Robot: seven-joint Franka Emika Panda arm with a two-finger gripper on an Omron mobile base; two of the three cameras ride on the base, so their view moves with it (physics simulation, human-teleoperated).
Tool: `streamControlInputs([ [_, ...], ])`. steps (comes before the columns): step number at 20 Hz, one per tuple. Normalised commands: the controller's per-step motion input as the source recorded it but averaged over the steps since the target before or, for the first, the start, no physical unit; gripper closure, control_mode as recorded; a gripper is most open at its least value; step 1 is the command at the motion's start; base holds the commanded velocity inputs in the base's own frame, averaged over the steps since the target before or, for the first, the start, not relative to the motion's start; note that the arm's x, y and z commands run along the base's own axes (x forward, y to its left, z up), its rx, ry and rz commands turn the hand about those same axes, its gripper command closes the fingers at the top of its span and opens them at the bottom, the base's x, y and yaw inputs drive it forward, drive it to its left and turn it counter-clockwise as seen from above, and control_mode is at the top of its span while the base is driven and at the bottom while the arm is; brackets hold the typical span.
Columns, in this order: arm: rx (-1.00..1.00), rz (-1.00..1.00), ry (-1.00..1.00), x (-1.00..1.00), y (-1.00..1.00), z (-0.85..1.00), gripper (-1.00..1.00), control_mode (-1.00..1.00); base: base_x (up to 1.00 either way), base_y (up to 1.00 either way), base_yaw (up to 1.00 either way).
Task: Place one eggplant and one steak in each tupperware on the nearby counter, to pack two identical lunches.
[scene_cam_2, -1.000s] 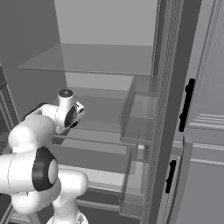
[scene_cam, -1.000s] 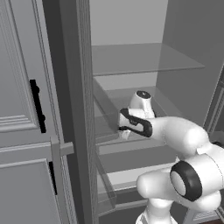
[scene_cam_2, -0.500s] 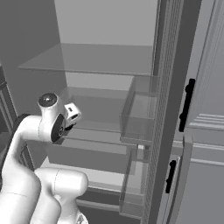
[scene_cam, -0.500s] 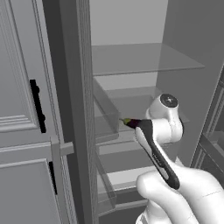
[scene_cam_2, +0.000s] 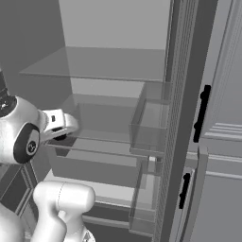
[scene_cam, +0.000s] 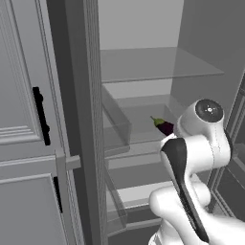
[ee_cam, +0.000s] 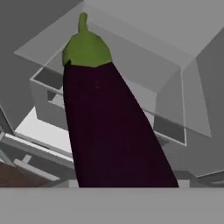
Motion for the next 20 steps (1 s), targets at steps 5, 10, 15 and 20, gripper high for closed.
streamControlInputs([
  [5,0.02,-0.07,-0.09,-0.99,-0.11,0.20,1.00,-1.00,0.00,0.00,0.00],
  [10,0.01,-0.01,0.00,-0.78,-0.16,-0.30,1.00,1.00,-0.20,-0.04,0.00],
  [15,0.00,0.00,0.00,0.00,0.00,0.00,1.00,1.00,-1.00,-0.04,0.00],
  [20,0.00,0.00,0.00,0.00,0.00,0.00,1.00,1.00,-1.00,-0.09,-0.12],
])
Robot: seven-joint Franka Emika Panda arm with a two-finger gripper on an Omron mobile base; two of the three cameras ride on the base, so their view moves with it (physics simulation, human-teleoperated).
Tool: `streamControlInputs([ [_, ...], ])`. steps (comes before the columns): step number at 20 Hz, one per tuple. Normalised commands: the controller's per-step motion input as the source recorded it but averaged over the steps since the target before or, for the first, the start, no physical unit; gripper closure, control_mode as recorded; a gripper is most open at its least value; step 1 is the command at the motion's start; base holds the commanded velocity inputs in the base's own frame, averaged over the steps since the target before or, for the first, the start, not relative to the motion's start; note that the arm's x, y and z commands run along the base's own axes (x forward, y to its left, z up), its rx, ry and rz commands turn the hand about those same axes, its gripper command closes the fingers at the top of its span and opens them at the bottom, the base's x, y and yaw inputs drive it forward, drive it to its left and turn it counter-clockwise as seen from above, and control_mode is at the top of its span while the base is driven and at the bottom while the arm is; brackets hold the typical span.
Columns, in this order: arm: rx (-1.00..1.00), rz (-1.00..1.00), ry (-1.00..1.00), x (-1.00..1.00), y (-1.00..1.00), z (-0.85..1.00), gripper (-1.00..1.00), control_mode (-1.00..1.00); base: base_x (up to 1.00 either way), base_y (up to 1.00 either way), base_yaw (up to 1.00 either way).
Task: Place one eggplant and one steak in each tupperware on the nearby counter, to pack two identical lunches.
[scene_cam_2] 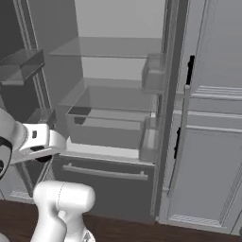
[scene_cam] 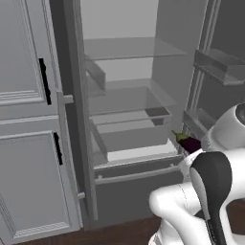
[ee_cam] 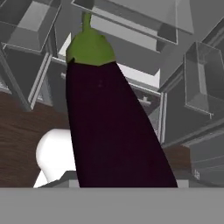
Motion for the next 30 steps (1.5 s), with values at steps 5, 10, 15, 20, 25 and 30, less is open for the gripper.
streamControlInputs([
  [5,0.00,0.00,0.00,0.00,0.00,0.00,1.00,1.00,-0.95,-0.23,-0.38],
  [10,0.00,0.00,0.00,0.00,0.00,0.00,1.00,1.00,-0.36,-0.37,-0.52],
  [15,0.00,0.00,0.00,0.00,0.00,0.00,1.00,1.00,0.00,-0.27,-0.56],
  [20,0.00,0.00,0.00,0.00,0.00,0.00,1.00,1.00,0.00,-0.29,-0.53],
  [25,0.00,0.00,0.00,0.00,0.00,0.00,1.00,1.00,0.02,-0.42,-0.48],
  [30,0.00,0.00,0.00,0.00,0.00,0.00,1.00,1.00,0.20,-0.57,-0.45],
])
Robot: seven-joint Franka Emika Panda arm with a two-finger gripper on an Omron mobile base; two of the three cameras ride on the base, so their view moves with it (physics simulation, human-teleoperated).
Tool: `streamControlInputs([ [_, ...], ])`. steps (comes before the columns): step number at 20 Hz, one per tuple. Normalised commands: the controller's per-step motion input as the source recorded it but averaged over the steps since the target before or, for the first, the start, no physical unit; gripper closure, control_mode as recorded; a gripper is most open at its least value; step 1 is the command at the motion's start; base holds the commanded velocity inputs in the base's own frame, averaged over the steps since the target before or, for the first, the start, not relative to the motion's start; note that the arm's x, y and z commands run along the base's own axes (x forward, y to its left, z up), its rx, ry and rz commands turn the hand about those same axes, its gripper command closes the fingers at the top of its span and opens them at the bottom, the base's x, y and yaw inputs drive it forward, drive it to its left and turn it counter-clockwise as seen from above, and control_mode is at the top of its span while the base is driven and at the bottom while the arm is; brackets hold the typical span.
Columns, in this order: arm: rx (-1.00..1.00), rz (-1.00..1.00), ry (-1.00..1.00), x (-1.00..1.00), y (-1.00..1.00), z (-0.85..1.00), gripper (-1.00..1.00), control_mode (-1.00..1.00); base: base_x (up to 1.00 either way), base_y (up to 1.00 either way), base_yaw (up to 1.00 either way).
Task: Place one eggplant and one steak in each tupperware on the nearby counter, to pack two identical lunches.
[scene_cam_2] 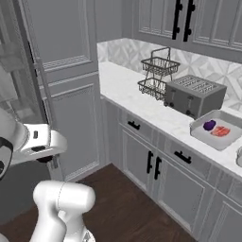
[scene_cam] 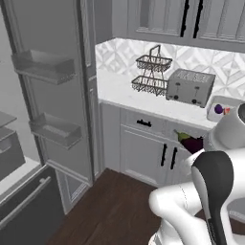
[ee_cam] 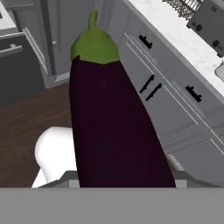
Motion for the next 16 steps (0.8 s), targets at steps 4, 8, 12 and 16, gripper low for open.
streamControlInputs([
  [4,0.00,0.00,0.00,0.00,0.00,0.00,1.00,1.00,0.31,-0.64,-0.47],
  [8,0.00,0.00,0.00,0.00,0.00,0.00,1.00,1.00,0.38,-0.56,-0.51],
  [12,0.00,0.00,0.00,0.00,0.00,0.00,1.00,1.00,0.35,-0.50,-0.55],
  [16,0.00,0.00,0.00,0.00,0.00,0.00,1.00,1.00,0.34,-0.49,-0.57],
])
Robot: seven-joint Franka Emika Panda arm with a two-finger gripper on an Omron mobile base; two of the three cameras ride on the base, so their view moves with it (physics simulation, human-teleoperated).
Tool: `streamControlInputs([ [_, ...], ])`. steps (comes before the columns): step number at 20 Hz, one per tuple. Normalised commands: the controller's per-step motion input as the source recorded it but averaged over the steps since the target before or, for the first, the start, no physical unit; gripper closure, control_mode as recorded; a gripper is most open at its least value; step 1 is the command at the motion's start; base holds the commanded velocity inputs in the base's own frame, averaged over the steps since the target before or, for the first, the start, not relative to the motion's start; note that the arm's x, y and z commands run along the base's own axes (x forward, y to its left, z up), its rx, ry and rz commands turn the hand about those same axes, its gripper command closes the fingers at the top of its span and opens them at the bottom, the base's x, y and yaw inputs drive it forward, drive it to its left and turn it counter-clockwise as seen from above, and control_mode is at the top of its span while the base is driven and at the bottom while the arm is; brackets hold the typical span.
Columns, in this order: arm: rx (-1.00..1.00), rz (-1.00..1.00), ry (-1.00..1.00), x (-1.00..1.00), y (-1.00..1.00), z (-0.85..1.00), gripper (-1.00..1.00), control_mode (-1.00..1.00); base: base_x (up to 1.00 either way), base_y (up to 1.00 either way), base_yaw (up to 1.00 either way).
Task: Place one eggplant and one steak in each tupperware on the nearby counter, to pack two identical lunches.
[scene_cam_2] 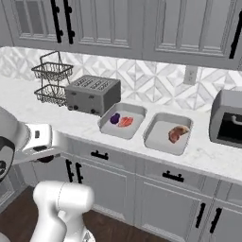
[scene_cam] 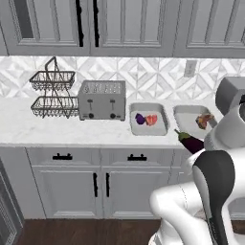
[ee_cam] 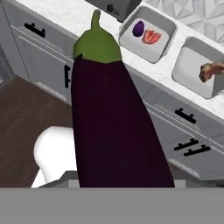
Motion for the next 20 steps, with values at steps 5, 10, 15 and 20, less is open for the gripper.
streamControlInputs([
  [5,0.00,0.00,0.00,0.00,0.00,0.00,1.00,1.00,0.40,-0.55,-0.59],
  [10,0.00,0.00,0.00,0.00,0.00,0.00,1.00,1.00,0.49,-0.64,-0.54],
  [15,0.00,0.00,0.00,0.00,0.00,0.00,1.00,1.00,0.91,-0.06,-0.18],
  [20,0.00,0.00,0.00,0.00,0.00,0.00,1.00,1.00,0.96,0.37,0.00],
])
